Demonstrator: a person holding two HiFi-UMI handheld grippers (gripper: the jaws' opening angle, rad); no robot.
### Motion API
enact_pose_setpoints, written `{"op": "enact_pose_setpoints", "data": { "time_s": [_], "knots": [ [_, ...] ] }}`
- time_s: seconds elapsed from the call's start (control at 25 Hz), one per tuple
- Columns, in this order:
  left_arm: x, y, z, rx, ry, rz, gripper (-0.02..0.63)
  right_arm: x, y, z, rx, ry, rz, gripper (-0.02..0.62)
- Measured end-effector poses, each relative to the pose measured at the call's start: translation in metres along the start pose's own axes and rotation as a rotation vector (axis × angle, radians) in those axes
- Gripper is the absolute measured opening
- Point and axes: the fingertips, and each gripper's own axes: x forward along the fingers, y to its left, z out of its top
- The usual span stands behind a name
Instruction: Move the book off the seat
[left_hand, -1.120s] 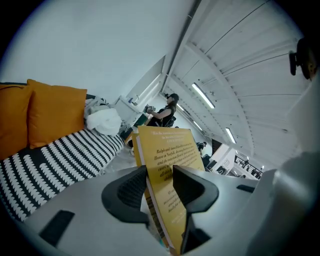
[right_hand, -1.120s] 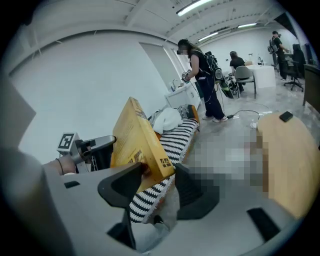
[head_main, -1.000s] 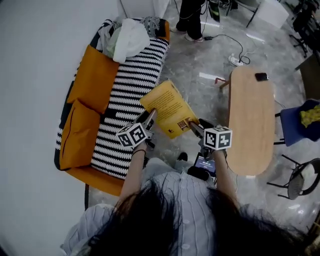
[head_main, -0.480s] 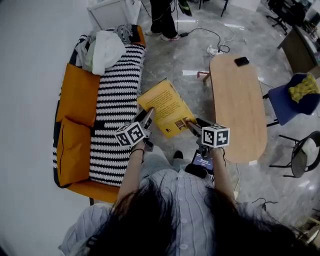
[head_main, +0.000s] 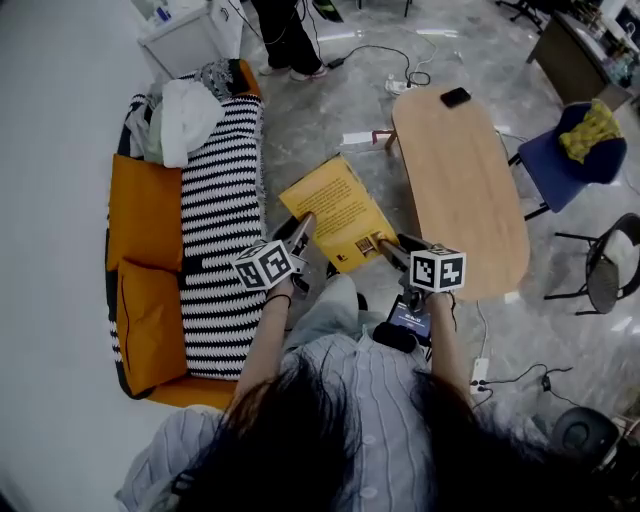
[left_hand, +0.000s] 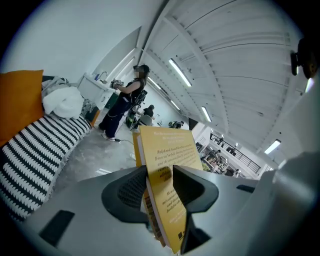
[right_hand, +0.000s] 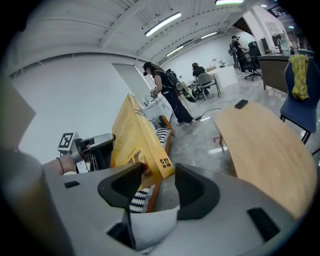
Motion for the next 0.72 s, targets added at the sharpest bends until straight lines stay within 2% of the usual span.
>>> {"op": "enact_pose_setpoints", "data": {
  "time_s": [0.12,0.28,0.72],
  "knots": [
    [0.01,-0.005,-0.005,0.002,0.033,-0.037,0.161,-0.008,-0.007,-0.004,0.025,-0.015,-0.04,0.221],
    [0.033,-0.043,-0.026,0.017,0.079,-0.084,0.161,-0.041,-0.038,-0.011,0.067,-0.046,-0.066,0.221],
    [0.107,-0.092,-0.044,0.083,0.201,-0.201,0.161,-0.078,-0.093,-0.009,0.181,-0.135,-0.163,0.221]
  ]
}}
